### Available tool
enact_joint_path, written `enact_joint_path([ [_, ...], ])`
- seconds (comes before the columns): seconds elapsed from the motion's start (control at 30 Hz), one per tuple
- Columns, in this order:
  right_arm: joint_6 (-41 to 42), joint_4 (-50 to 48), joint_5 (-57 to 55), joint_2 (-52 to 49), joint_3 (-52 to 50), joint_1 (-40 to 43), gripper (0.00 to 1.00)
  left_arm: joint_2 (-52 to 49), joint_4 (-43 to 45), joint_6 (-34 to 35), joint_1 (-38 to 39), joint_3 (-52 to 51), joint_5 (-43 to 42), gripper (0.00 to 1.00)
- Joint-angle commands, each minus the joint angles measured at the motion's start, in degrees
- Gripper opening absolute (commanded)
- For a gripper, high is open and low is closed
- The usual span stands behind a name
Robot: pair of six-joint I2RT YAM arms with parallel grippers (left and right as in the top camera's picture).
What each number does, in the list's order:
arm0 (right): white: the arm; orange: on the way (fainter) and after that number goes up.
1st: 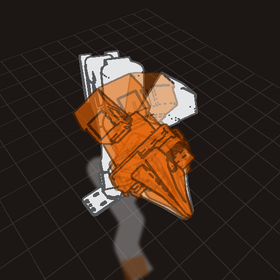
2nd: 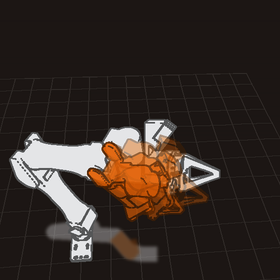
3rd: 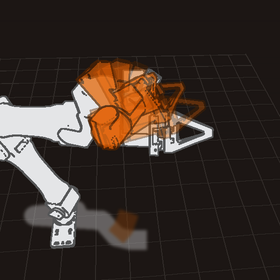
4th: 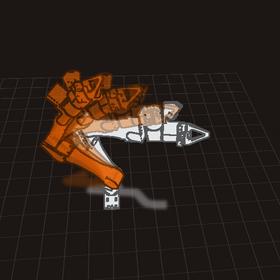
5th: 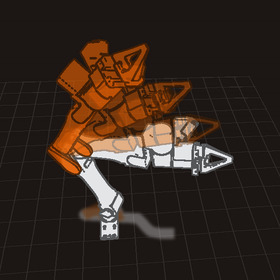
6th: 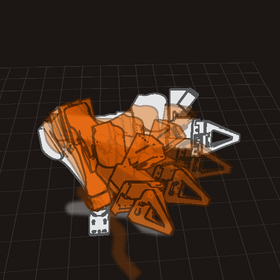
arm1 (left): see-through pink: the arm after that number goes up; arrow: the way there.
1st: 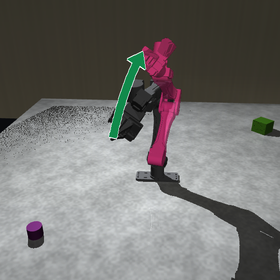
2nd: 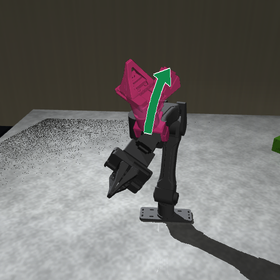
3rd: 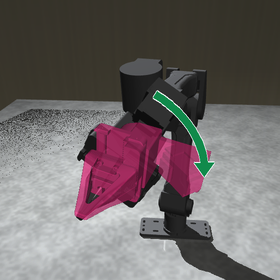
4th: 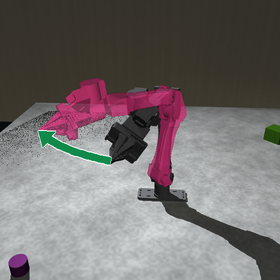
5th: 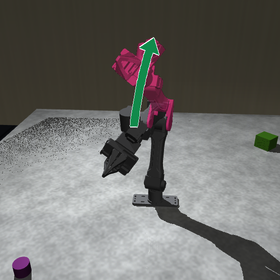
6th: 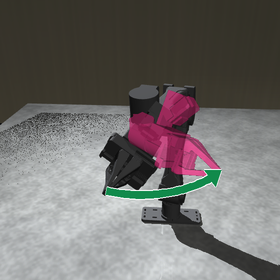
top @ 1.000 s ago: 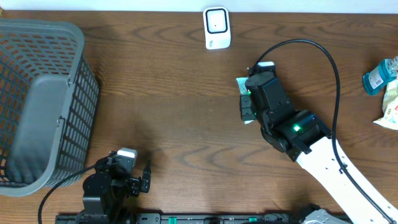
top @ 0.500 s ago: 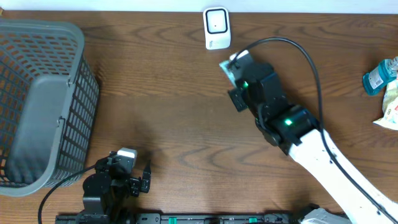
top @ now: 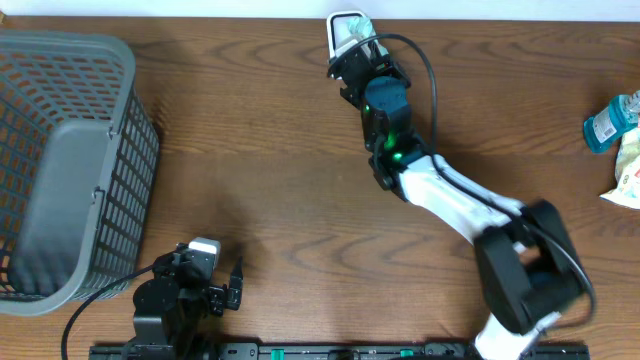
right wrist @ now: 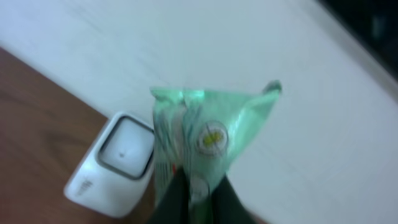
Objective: Scan the item barcode
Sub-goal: 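Carry the wipes pack up to the white scanner and hold it there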
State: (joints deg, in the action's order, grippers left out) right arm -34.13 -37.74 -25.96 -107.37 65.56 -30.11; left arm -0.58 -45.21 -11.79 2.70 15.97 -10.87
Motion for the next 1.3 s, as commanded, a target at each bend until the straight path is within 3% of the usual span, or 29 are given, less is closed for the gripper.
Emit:
enact_joint_path([
  [0.0,-8.52,-8.17,-0.15,-6.23,0.76,1.57,0.01,0.35,0.0,0.52,0.17,0.11,-0.68,0.98],
  [0.13,-9.46,-11.13,2.97,-11.34,3.76,2.56,0.01,0.35,0.0,0.55,0.17,0.11,-0.68,0.99],
  [0.53,-9.49,2.97,10.01,-26.53,29.73,4.02,0.01,0.35,0.0,0.55,0.17,0.11,-0.68,0.99],
  [0.7,-20.52,2.86,9.35,-33.59,36.37,4.17,0.01,0.35,0.0,0.55,0.17,0.11,-0.68,0.99],
  [0.93,-27.26,-5.49,4.92,-39.98,38.86,3.69,0.01,0.35,0.0,0.55,0.17,0.11,-0.68,0.99],
  [1.13,-26.84,-0.63,6.36,-40.63,38.86,2.73,0.01,0.35,0.0,0.55,0.17,0.11,-0.68,0.99],
  [1.27,-22.18,3.08,9.18,-40.63,38.86,2.21,0.01,0.35,0.0,0.55,0.17,0.11,-0.68,0.99],
])
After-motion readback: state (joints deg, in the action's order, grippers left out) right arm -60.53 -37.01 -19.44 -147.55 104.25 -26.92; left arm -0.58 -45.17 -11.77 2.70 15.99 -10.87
